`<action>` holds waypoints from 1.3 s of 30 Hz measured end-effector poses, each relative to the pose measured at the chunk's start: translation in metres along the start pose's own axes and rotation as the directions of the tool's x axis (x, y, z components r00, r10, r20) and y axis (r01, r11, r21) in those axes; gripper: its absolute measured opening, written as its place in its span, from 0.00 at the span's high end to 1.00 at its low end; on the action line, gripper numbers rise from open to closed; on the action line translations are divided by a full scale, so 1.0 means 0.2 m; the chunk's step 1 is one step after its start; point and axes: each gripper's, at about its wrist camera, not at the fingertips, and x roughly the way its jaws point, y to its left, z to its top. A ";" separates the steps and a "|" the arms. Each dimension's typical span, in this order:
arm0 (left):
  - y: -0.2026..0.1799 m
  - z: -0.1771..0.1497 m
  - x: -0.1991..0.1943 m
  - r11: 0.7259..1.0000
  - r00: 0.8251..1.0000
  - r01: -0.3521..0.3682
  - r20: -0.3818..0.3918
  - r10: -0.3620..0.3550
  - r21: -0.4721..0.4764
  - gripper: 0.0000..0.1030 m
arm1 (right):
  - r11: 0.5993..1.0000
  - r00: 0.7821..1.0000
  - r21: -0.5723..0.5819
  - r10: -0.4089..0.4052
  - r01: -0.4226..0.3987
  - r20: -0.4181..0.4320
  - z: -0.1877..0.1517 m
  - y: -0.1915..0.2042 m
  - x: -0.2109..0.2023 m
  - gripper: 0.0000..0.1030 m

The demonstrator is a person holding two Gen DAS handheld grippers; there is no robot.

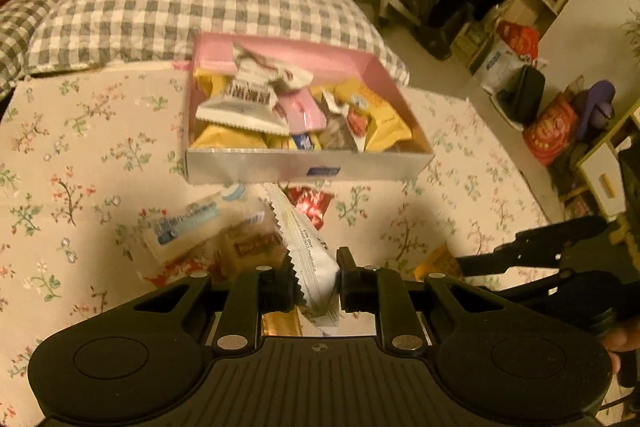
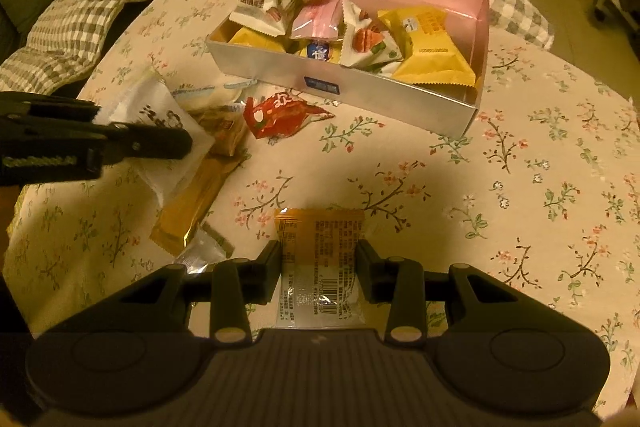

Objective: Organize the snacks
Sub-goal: 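Lift both held packets and carry them over the box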

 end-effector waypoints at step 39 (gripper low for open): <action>0.10 0.33 0.07 0.998 0.994 0.023 0.107 -0.017 -0.059 0.84 | 0.962 0.974 0.246 0.067 -0.121 0.217 0.24 -0.16 -0.08 0.65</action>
